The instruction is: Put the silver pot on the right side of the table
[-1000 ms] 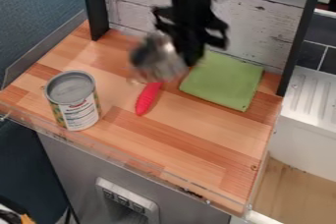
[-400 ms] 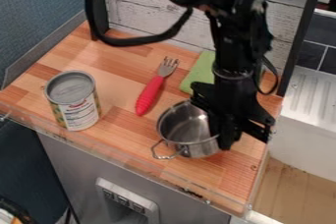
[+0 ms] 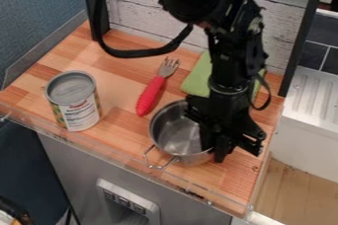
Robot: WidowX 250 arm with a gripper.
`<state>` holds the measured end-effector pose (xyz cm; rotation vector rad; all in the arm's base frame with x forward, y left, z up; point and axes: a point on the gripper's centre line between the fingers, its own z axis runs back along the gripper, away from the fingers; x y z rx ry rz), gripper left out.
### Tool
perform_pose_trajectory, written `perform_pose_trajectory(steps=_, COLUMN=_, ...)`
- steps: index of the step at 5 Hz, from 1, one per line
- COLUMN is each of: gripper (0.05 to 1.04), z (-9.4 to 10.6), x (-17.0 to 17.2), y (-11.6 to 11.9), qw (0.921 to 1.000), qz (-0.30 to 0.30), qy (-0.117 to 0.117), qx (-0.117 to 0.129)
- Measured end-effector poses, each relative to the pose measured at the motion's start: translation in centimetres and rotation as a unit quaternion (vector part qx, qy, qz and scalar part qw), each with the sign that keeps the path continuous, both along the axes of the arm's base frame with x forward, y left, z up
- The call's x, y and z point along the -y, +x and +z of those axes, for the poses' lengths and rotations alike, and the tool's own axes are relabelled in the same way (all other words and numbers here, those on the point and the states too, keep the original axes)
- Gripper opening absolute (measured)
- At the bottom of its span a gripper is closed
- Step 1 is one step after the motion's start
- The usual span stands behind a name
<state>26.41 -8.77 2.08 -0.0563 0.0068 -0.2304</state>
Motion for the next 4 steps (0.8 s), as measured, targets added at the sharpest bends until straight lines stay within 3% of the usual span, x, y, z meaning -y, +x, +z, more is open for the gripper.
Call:
perform_pose_trajectory(steps=1, gripper=0.567, z=-0.5, x=-0.7, y=-0.1, qw=0.9994, qz=0.03, qy=-0.001, qx=-0.02)
perform_pose_trajectory(steps=2, gripper=0.876, z=-0.2, x=-1.0, y=0.1, qw=0.9994, qz=0.033, qy=0.001, qx=-0.011)
perform_pose_trajectory(steps=3, gripper=1.008, z=2.8, x=-1.5, y=0.1, qw=0.9977, qz=0.054, qy=-0.007, qx=0.041)
perform_pose_trajectory(steps=4, gripper=1.003, z=5.2, x=-1.9, y=-0.2, qw=0.9948, qz=0.065, qy=-0.015, qx=0.076)
